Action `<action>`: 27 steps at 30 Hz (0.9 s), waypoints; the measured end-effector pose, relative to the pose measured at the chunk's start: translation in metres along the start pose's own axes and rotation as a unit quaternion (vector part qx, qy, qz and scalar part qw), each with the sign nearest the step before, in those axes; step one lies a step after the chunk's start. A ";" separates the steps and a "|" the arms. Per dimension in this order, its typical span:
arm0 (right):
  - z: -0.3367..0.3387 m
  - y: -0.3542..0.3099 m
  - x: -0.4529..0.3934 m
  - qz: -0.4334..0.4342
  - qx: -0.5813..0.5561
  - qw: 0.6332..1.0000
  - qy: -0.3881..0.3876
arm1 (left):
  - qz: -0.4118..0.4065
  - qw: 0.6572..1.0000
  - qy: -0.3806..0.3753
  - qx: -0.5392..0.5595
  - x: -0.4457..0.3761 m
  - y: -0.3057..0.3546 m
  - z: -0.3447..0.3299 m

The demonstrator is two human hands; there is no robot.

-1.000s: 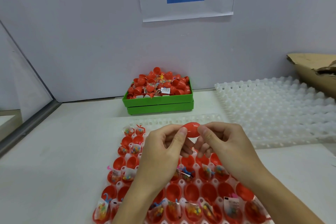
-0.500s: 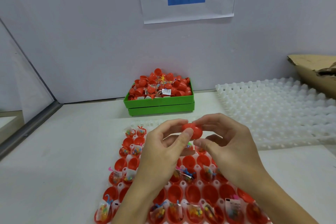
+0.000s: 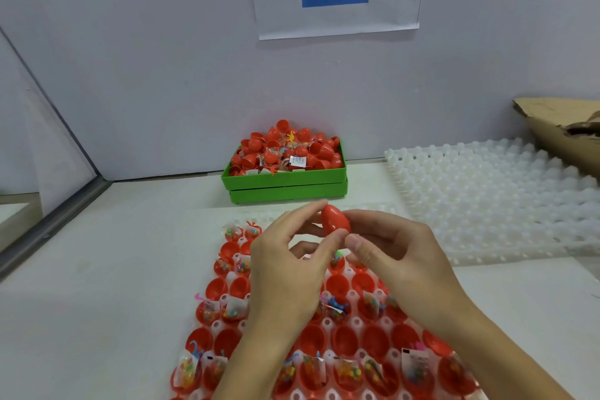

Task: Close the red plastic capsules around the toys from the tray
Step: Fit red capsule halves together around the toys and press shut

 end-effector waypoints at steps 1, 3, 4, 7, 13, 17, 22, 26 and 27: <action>-0.002 -0.003 0.000 0.002 -0.007 1.000 -0.006 | -0.002 1.000 -0.001 -0.008 0.000 0.001 -0.001; -0.005 -0.007 0.000 0.006 0.012 1.000 -0.008 | 0.002 1.000 -0.023 0.000 0.002 0.004 -0.007; -0.004 -0.011 0.000 0.010 0.031 0.999 0.002 | 0.008 0.999 -0.040 0.019 0.002 0.004 -0.010; 0.010 -0.015 -0.001 0.006 0.083 0.995 0.052 | 0.034 0.992 -0.093 0.080 0.006 0.002 -0.024; 0.050 0.017 -0.012 -0.138 -0.010 0.983 0.118 | 0.029 0.997 -0.070 0.001 0.005 -0.003 -0.019; 0.086 0.024 -0.036 -0.181 -0.107 0.965 0.153 | 0.022 0.998 -0.059 0.000 0.003 -0.004 -0.013; 0.184 0.009 -0.083 -0.139 -0.190 0.924 0.301 | 0.026 0.998 -0.056 -0.010 0.004 -0.008 -0.011; 0.282 -0.005 -0.100 -0.052 -0.278 0.841 0.462 | 0.018 0.999 -0.035 0.003 0.002 -0.013 -0.008; 0.304 -0.005 -0.099 -0.038 -0.291 0.823 0.486 | 0.010 1.000 -0.029 0.000 0.002 -0.013 -0.007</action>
Point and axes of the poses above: each hand's wrist, its own x-axis away from the middle knuckle, its own z-axis out of the back of the hand, y = z × x, the point moved 10 cm from there along -x, towards the middle knuckle, and after that the axes turned 3 degrees about -y, right-handed, at the moved point
